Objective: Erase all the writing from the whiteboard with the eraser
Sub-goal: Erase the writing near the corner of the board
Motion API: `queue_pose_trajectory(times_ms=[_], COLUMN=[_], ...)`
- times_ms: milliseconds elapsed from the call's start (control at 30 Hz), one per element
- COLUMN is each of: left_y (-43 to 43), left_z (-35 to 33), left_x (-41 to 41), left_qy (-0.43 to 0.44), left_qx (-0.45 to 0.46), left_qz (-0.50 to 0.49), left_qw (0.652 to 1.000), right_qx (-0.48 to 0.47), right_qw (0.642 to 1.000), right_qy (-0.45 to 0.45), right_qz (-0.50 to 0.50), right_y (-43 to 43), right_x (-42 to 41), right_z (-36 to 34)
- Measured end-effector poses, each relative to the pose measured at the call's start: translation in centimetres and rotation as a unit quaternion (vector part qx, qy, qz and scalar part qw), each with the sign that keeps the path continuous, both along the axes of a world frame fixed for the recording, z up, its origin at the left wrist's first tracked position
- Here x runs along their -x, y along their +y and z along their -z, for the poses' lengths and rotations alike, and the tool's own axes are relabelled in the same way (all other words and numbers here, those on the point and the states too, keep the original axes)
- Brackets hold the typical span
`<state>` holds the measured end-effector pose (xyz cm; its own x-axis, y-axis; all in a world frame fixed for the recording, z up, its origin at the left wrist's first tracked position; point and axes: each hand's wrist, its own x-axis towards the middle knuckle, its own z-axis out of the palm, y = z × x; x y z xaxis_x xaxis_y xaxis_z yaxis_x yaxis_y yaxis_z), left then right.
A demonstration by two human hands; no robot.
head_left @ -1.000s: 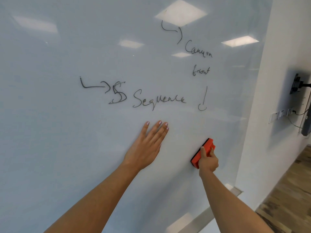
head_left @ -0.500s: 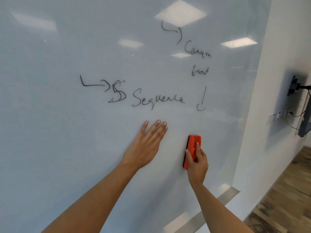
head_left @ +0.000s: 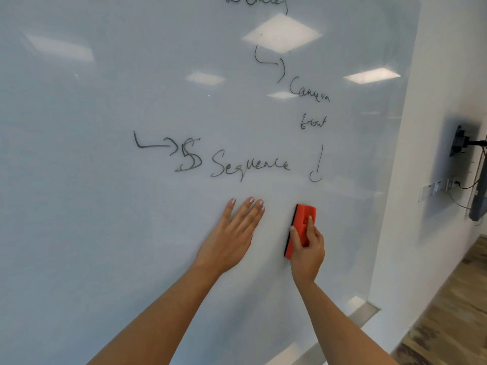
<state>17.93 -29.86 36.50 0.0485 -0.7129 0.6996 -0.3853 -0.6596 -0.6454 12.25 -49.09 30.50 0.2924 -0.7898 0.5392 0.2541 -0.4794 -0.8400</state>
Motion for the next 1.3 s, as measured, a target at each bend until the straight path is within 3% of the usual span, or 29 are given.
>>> queue_pose_trajectory(times_ms=[133, 267, 400, 500, 633, 833, 933, 1067, 1300], left_y=[0.0, -0.1, -0.1, -0.2, -0.2, -0.3, -0.3, -0.3, -0.4], left_z=[0.0, 0.2, 0.2, 0.2, 0.3, 0.4, 0.4, 0.5, 0.6], left_x=[0.0, -0.1, -0.4, -0.4, -0.4, -0.6, -0.7, -0.7, -0.8], left_qy=[0.005, 0.003, -0.001, 0.000, -0.004, -0.004, -0.007, -0.011, -0.017], left_qx=[0.001, -0.001, 0.006, 0.008, 0.005, 0.010, 0.008, 0.008, 0.006], left_qz=[0.000, 0.001, 0.008, 0.012, 0.006, 0.006, 0.001, 0.000, -0.006], left_qw=[1.000, 1.000, 1.000, 1.000, 1.000, 1.000, 1.000, 1.000, 1.000], right_qx=[-0.089, -0.034, 0.040, -0.016, -0.115, 0.018, -0.010, -0.084, 0.036], right_qw=[0.995, 0.998, 0.998, 0.999, 0.992, 0.999, 0.999, 0.994, 0.998], right_qy=[-0.023, -0.048, -0.042, -0.033, -0.027, -0.044, -0.036, -0.025, -0.051], right_qz=[0.044, 0.023, 0.002, 0.019, 0.042, 0.012, 0.018, 0.059, -0.004], right_y=[-0.9, -1.4, -1.1, -2.4, -4.9, -3.6, -3.6, -5.2, -5.1], right_x=[-1.8, -1.9, -1.3, -1.2, -2.3, -1.7, -1.8, -2.7, -2.3], right_z=[-5.5, -9.8, -7.0, -4.8, -8.3, -8.4, -5.4, -7.8, -13.0])
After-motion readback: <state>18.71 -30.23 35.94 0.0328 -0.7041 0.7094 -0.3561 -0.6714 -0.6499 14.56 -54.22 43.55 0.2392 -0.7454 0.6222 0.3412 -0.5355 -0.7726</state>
